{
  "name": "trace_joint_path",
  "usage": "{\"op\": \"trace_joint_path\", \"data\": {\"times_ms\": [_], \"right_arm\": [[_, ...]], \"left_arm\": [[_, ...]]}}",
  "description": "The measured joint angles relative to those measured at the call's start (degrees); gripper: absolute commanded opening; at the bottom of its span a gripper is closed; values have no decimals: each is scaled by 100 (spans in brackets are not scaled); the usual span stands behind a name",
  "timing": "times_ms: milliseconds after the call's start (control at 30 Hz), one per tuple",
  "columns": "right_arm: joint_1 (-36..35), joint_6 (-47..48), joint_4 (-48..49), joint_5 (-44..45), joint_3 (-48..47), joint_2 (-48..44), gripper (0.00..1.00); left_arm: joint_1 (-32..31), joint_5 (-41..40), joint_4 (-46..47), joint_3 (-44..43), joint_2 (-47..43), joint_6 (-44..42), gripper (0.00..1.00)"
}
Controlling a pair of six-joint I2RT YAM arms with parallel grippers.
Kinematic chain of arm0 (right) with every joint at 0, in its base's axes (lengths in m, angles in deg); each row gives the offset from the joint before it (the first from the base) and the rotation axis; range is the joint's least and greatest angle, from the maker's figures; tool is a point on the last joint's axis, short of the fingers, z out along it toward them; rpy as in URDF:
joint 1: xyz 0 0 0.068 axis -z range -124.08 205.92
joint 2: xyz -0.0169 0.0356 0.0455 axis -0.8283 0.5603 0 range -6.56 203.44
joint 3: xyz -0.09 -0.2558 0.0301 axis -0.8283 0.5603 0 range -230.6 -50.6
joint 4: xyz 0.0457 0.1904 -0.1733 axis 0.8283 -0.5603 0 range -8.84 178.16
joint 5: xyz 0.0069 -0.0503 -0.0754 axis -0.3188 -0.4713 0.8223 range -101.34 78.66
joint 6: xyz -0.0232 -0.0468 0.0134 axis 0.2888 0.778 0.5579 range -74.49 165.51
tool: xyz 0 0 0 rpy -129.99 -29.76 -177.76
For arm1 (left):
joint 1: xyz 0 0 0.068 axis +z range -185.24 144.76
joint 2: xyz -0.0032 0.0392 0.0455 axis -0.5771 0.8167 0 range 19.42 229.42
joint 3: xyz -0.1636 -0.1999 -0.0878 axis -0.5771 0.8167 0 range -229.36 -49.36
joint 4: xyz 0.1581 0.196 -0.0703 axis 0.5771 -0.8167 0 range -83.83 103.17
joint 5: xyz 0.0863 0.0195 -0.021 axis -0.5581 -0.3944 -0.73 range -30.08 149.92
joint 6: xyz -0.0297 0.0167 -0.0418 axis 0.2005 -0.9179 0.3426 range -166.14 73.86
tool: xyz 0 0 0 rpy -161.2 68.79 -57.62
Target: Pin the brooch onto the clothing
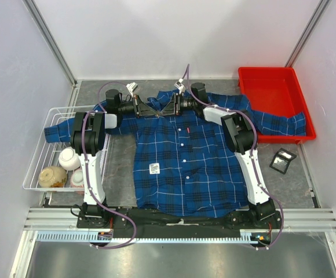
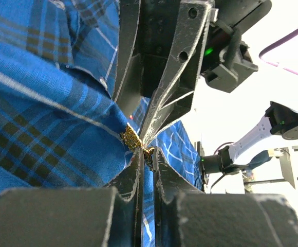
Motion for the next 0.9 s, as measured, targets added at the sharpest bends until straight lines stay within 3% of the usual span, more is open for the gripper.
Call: {"op": "trace_joint_path", "data": {"times_ms": [233, 433, 467, 633, 900], "right_arm": [[50, -1274, 1497, -516, 308, -2, 29], [79, -1731, 1978, -675, 470, -52, 6], [83, -1777, 2028, -693, 490, -59, 0], [85, -1681, 1912, -688, 516, -109, 0], [4, -505, 715, -374, 516, -396, 0]], "left_arm": [[0, 289, 1574, 83, 94, 1272, 2], [0, 415, 1991, 114, 111, 1727, 2], [0, 428, 1996, 114, 111, 1749, 4], [0, 433, 1906, 114, 98, 1698, 26], [0, 125, 483, 175, -72, 503, 39]]}}
